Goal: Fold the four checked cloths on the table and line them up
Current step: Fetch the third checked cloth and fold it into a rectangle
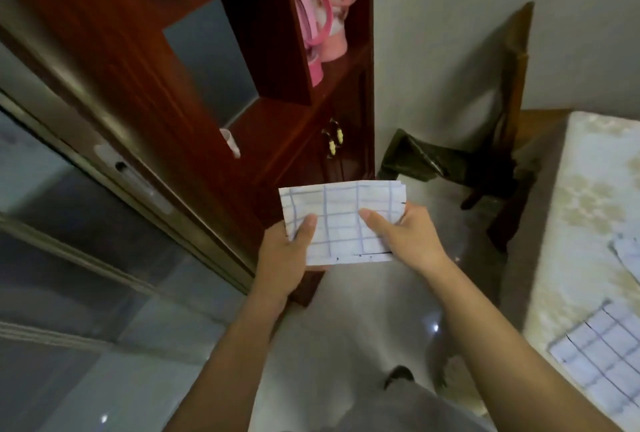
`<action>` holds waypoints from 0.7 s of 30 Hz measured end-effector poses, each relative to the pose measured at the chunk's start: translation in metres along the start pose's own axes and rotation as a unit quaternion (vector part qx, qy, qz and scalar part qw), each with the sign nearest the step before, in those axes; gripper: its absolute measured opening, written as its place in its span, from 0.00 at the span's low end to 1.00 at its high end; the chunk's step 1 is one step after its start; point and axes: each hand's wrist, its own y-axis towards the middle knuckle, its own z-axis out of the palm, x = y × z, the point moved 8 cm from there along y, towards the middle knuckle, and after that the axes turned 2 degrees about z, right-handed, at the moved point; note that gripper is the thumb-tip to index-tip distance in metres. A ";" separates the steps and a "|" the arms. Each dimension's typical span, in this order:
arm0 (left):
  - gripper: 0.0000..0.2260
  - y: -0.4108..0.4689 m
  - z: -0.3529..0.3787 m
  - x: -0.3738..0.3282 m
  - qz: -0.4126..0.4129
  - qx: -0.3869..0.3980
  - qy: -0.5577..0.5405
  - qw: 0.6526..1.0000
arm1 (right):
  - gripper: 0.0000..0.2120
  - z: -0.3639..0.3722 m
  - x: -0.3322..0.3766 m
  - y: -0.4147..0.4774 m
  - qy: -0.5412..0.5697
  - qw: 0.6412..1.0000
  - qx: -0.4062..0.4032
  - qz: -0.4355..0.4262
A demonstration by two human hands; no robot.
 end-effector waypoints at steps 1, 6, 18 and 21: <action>0.05 0.021 0.003 -0.012 0.009 -0.003 0.007 1.000 | 0.08 -0.001 0.008 0.020 -0.004 1.000 0.004 -0.005; 0.07 0.099 0.072 -0.034 0.005 0.071 0.002 0.997 | 0.09 -0.054 0.006 0.088 0.028 0.998 -0.059 0.016; 0.13 0.254 0.339 -0.077 -0.006 0.429 0.002 0.903 | 0.07 -0.234 -0.035 0.188 0.024 0.939 -0.332 0.085; 0.13 0.281 0.385 -0.099 0.017 0.463 0.015 0.886 | 0.07 -0.268 -0.026 0.201 0.014 0.916 -0.391 0.085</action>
